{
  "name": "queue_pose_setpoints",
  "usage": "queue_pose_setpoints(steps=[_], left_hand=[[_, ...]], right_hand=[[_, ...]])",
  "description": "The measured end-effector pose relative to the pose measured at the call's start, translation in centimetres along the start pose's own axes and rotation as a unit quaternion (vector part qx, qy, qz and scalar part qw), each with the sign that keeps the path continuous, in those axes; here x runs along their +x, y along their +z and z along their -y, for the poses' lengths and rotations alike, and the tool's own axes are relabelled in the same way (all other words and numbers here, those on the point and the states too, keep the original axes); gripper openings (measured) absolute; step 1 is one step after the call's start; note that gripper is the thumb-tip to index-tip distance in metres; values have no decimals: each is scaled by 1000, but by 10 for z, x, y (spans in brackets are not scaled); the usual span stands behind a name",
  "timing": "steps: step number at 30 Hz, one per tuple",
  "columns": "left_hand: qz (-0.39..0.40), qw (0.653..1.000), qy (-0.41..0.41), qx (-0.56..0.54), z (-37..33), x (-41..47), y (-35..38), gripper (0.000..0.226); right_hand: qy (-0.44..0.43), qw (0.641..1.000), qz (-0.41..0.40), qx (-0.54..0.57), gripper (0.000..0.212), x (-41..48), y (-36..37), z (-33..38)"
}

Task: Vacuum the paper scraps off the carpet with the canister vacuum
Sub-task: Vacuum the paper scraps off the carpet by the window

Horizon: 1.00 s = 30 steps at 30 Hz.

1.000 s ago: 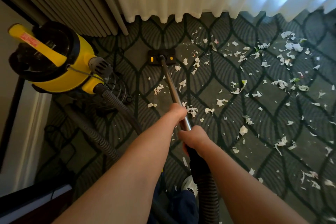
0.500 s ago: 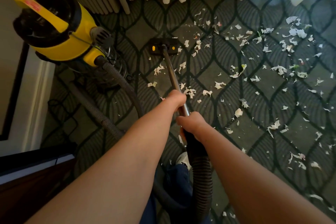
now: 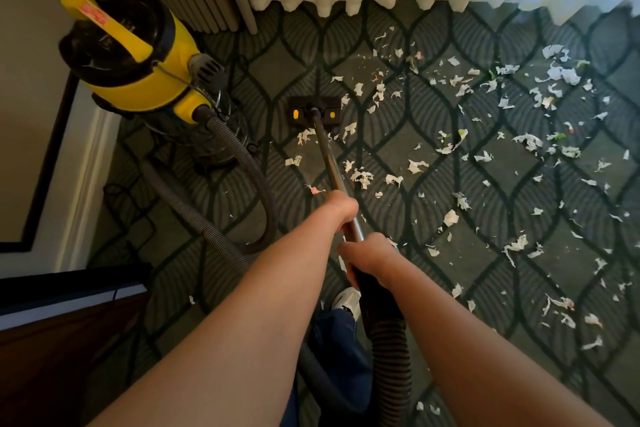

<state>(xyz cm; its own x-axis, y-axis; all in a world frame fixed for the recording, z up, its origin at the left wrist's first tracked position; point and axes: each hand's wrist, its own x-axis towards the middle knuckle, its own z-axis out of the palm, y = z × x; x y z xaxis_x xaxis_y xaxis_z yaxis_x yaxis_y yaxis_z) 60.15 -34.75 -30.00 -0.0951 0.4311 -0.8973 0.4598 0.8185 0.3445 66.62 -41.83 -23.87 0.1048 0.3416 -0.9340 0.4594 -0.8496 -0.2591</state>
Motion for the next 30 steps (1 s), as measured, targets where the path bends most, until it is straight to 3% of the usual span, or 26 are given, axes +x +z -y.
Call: queue_pose_setpoints(steps=[21,25,30], left_hand=[[1,999,-22,-23,59,-54,30,38],[1,999,-21,-26,84,-63,40,37],[9,999,-25,-36,114,-81,55,38]], right_hand=[[17,999,28,-12,22,-42,17,-62],[26,999,35,9,12,-53,30,-86],[27,998,39,-45,14,-73,38,-116]])
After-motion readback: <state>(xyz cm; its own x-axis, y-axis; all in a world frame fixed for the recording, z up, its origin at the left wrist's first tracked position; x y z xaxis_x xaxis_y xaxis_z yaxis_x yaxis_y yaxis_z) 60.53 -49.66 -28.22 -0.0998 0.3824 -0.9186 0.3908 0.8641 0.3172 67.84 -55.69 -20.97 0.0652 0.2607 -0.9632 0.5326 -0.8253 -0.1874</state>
